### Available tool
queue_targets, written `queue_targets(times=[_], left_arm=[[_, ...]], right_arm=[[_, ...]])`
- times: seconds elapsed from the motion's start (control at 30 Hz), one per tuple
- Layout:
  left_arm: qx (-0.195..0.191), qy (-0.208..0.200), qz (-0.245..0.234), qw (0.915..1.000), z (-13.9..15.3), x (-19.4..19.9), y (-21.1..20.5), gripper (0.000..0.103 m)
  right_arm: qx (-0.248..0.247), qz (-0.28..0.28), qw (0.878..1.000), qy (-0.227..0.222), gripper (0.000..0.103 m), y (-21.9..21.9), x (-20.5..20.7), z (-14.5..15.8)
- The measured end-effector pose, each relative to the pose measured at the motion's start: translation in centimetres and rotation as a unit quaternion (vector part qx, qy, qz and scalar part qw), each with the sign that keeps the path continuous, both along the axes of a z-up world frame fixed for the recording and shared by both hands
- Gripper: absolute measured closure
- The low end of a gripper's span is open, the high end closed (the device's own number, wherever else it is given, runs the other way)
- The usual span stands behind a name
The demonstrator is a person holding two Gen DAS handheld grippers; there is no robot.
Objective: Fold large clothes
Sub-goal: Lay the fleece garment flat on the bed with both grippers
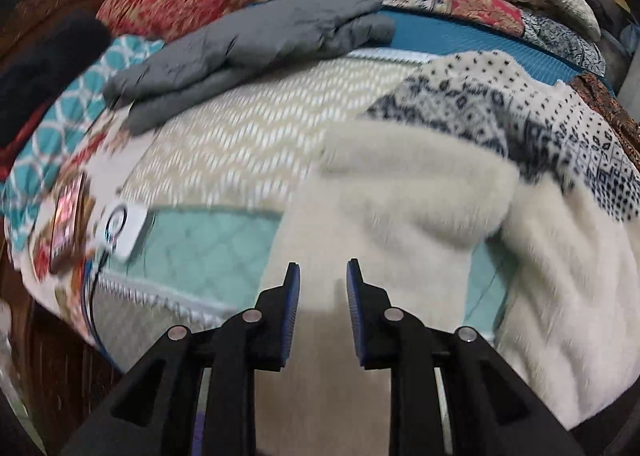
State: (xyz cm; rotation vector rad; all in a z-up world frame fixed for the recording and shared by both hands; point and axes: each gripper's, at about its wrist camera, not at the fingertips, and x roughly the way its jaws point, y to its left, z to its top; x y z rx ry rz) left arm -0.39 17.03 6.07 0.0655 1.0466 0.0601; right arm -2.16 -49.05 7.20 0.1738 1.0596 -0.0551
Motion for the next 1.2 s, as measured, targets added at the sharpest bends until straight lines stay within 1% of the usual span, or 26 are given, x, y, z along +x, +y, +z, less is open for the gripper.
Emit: queue_targets(times=[0.07, 0.13, 0.17, 0.2, 0.23, 0.27, 0.3, 0.33, 0.37, 0.4, 0.43, 0.47, 0.5, 0.57, 0.63, 0.7, 0.83, 0.87, 0.9, 0.93, 0.97, 1.0, 1.03, 1.07, 1.13, 1.2], left_arm=[[-0.003, 0.0, 0.01, 0.9999, -0.1, -0.7, -0.2, 0.055], [0.003, -0.002, 0.014, 0.9999, 0.0, -1.0, -0.1, 0.055], [0.009, -0.002, 0.017, 0.9998, 0.0, -1.1, -0.2, 0.055], [0.011, -0.002, 0.021, 0.9997, 0.1, -1.1, -0.3, 0.055], [0.009, -0.002, 0.024, 0.9997, 0.1, -1.1, -0.5, 0.055], [0.007, -0.002, 0.026, 0.9996, 0.2, -1.1, -0.6, 0.055], [0.003, -0.004, 0.028, 0.9996, 0.4, -1.3, -0.4, 0.055], [-0.004, -0.008, 0.029, 0.9996, 0.6, -1.5, -0.4, 0.055], [-0.011, -0.008, 0.028, 0.9995, 0.7, -1.7, -0.4, 0.055], [-0.02, -0.008, 0.024, 0.9995, 0.9, -1.9, -0.4, 0.055], [-0.03, -0.007, 0.012, 0.9995, 1.2, -2.4, -0.9, 0.055], [-0.038, -0.008, -0.003, 0.9992, 1.4, -2.9, -1.4, 0.055], [-0.052, -0.009, -0.031, 0.9981, 1.6, -3.7, -2.3, 0.057], [-0.065, -0.002, -0.071, 0.9953, 1.6, -4.6, -3.6, 0.064], [-0.084, 0.012, -0.118, 0.9895, 1.1, -5.6, -5.5, 0.073], [-0.099, 0.023, -0.148, 0.9837, 0.4, -6.2, -6.9, 0.082], [-0.126, 0.076, -0.189, 0.971, -2.3, -6.5, -9.9, 0.087], [-0.131, 0.09, -0.193, 0.9681, -3.2, -6.5, -10.4, 0.088], [-0.128, 0.096, -0.193, 0.968, -3.9, -6.7, -10.6, 0.088], [-0.12, 0.088, -0.192, 0.9701, -4.2, -7.1, -10.9, 0.088], [-0.119, 0.081, -0.193, 0.9706, -4.0, -7.4, -11.1, 0.078], [-0.122, 0.077, -0.195, 0.9701, -3.7, -7.8, -11.1, 0.05], [-0.141, 0.076, -0.196, 0.9674, -2.7, -8.4, -10.6, 0.044], [-0.174, 0.072, -0.195, 0.9625, -1.4, -9.2, -9.8, 0.044], [-0.208, 0.05, -0.203, 0.9554, 1.2, -10.9, -8.4, 0.043], [-0.217, 0.054, -0.212, 0.9513, 2.5, -12.7, -7.5, 0.043]], right_arm=[[-0.096, -0.028, 0.995, -0.015, 0.1, -2.2, 1.0, 2.8], [-0.226, -0.067, 0.971, -0.024, 0.1, -4.9, 2.7, 5.2], [-0.29, -0.083, 0.953, -0.024, 0.094, -6.0, 3.4, 5.8], [-0.372, -0.109, 0.922, -0.015, 0.076, -7.5, 4.4, 6.1], [-0.397, -0.123, 0.91, -0.005, 0.062, -8.4, 4.8, 6.1], [-0.402, -0.14, 0.905, 0.005, 0.048, -9.2, 5.2, 6.2], [-0.386, -0.152, 0.91, 0.0, 0.048, -9.6, 5.1, 6.6], [-0.337, -0.16, 0.928, -0.024, 0.048, -9.5, 4.4, 7.4], [-0.268, -0.159, 0.948, -0.061, 0.048, -8.7, 3.1, 8.2], [-0.218, -0.149, 0.961, -0.087, 0.048, -7.8, 2.1, 8.7], [-0.149, -0.119, 0.974, -0.122, 0.048, -6.3, 0.6, 9.1], [-0.096, -0.082, 0.981, -0.145, 0.046, -4.9, -0.8, 9.1], [-0.031, -0.017, 0.987, -0.155, 0.035, -2.6, -2.5, 8.4], [0.022, 0.071, 0.988, -0.133, 0.027, 1.4, -4.4, 6.4], [0.036, 0.131, 0.985, -0.103, 0.027, 4.6, -6.1, 4.3], [0.035, 0.171, 0.982, -0.076, 0.027, 7.3, -7.2, 2.0], [0.063, 0.19, 0.979, -0.045, 0.027, 10.1, -6.9, -1.3], [0.067, 0.192, 0.979, -0.033, 0.043, 10.5, -6.7, -1.7], [0.065, 0.194, 0.979, -0.008, 0.081, 11.0, -6.4, -2.4], [0.067, 0.191, 0.979, 0.001, 0.096, 11.0, -6.7, -2.2], [0.079, 0.187, 0.979, -0.006, 0.097, 10.6, -7.1, -1.4], [0.092, 0.188, 0.977, -0.031, 0.098, 9.9, -7.7, 0.4], [0.095, 0.188, 0.976, -0.051, 0.098, 9.1, -8.5, 2.3], [0.095, 0.188, 0.975, -0.074, 0.098, 8.6, -9.6, 4.8], [0.08, 0.184, 0.976, -0.089, 0.098, 7.5, -11.6, 7.8], [0.052, 0.181, 0.98, -0.064, 0.098, 7.1, -13.4, 8.4]])
